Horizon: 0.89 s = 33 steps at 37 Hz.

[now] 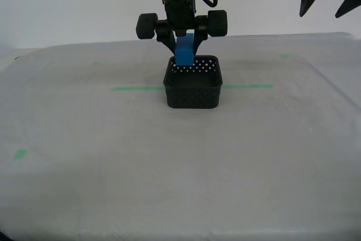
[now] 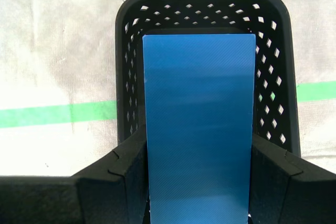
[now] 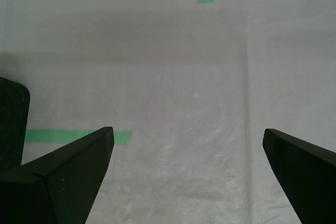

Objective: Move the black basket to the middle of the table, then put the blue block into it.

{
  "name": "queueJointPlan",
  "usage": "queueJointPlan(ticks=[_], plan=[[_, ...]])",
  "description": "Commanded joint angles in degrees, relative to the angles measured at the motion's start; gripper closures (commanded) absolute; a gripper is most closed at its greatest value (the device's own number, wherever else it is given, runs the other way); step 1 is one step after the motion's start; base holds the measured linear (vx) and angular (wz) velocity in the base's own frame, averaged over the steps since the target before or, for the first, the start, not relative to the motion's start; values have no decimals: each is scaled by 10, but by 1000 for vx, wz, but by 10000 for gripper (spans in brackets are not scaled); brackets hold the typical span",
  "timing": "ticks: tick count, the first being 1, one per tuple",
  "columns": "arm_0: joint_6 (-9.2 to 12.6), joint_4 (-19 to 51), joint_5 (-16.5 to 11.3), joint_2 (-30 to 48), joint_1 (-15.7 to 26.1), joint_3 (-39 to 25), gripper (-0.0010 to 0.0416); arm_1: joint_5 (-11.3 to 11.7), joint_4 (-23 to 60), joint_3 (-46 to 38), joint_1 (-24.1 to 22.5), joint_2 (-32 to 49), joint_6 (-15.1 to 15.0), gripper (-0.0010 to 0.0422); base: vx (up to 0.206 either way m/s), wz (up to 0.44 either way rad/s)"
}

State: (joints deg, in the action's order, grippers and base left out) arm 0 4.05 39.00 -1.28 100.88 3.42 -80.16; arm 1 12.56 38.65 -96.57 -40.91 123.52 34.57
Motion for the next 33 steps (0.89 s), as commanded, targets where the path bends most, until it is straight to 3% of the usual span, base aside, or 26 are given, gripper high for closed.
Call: queueJointPlan(ticks=[1,16,20,24,33], plan=[[0,0,0,0,0,0,7,3,-3,-1,-1,0,0,238,0,0],[0,0,0,0,0,0,7,0,-8,-1,-1,0,-2,1,0,0],[0,0,0,0,0,0,7,-3,-14,-1,-1,0,-4,29,0,0],[0,0,0,0,0,0,7,-13,-16,-1,0,0,-10,4,0,0],[0,0,0,0,0,0,7,-26,-20,-1,0,0,-48,11,0,0]])
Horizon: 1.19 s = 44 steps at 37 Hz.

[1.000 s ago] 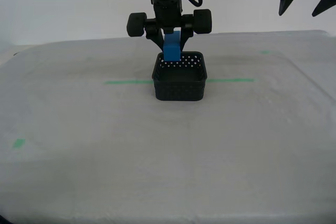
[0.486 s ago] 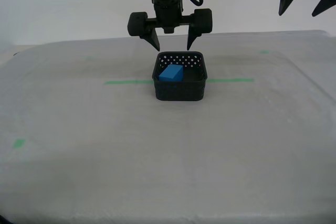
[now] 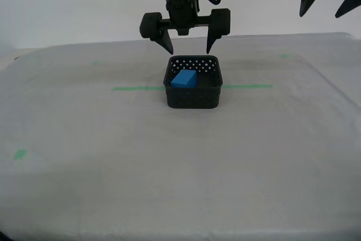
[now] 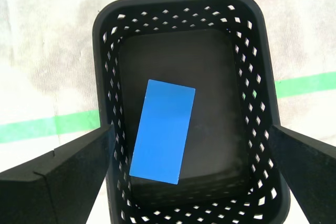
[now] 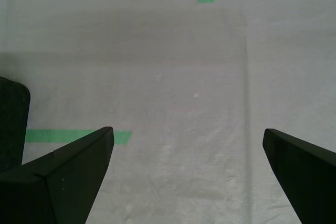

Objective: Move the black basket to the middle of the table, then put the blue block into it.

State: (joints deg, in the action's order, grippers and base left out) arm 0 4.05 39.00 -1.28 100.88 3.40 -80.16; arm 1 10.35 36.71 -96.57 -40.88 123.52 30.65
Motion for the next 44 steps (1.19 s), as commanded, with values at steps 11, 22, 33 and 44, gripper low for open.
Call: queueJointPlan(ticks=[11,22,33,44], plan=[[0,0,0,0,0,0,7,-10,1,-1,0,0,-16,11,0,0],[0,0,0,0,0,0,7,-10,5,0,0,0,-23,11,0,0],[0,0,0,0,0,0,7,-35,5,-1,4,-2,-44,11,0,0],[0,-1,0,0,0,0,7,-52,19,-1,16,-10,-58,11,0,0]])
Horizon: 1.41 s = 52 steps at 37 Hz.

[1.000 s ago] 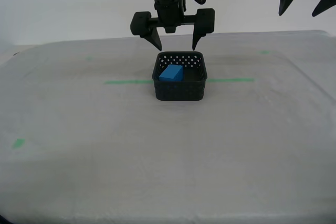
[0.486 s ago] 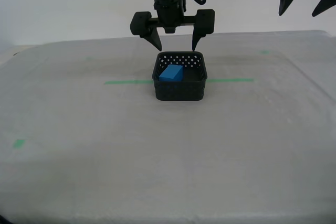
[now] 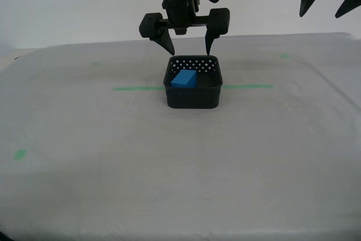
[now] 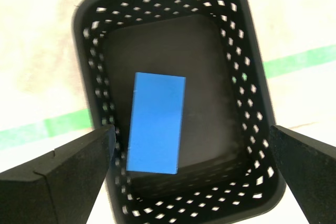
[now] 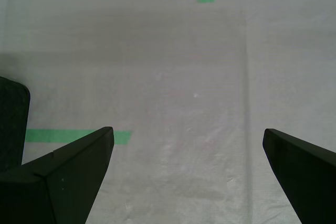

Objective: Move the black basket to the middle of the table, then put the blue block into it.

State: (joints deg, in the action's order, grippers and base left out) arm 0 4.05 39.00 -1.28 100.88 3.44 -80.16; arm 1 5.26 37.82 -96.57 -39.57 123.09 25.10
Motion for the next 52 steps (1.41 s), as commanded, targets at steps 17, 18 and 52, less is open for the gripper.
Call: queueJointPlan(ticks=[17,18,52], plan=[[0,0,0,0,0,0,7,33,56,2,33,-62,-27,11,0,0],[0,-1,0,0,0,0,7,38,58,2,35,-65,-27,11,0,0],[0,0,0,0,0,0,7,48,59,109,112,-190,-46,11,0,0]])
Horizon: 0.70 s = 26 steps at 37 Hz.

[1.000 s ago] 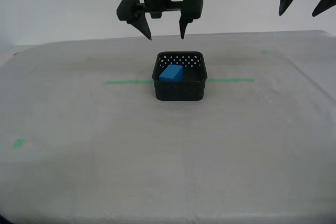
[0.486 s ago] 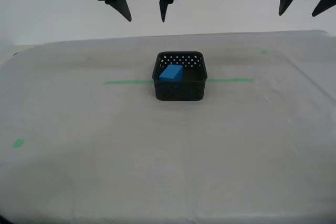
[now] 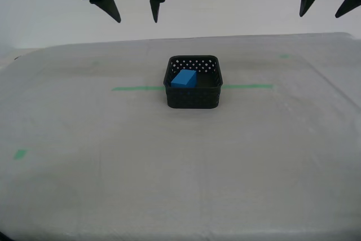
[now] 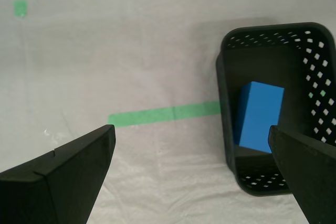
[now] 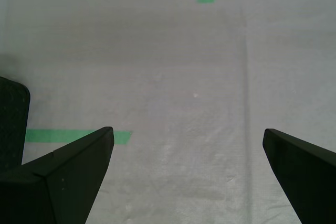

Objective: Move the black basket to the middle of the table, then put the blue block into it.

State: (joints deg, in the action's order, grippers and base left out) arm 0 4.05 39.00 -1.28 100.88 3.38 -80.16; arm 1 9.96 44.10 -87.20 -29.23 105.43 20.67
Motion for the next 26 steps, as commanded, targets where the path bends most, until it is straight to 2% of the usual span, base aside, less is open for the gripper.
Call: queueJointPlan(ticks=[1,15,19,26], plan=[[0,-1,0,0,0,0,7,1,-5,21,12,-19,-2,11,0,0],[0,0,0,0,0,0,7,-10,-27,88,69,-82,-15,11,0,0],[0,-1,0,0,0,0,7,-20,-30,103,87,-92,-29,11,0,0],[0,-1,0,0,0,0,7,-21,-32,114,113,-98,-43,11,0,0]])
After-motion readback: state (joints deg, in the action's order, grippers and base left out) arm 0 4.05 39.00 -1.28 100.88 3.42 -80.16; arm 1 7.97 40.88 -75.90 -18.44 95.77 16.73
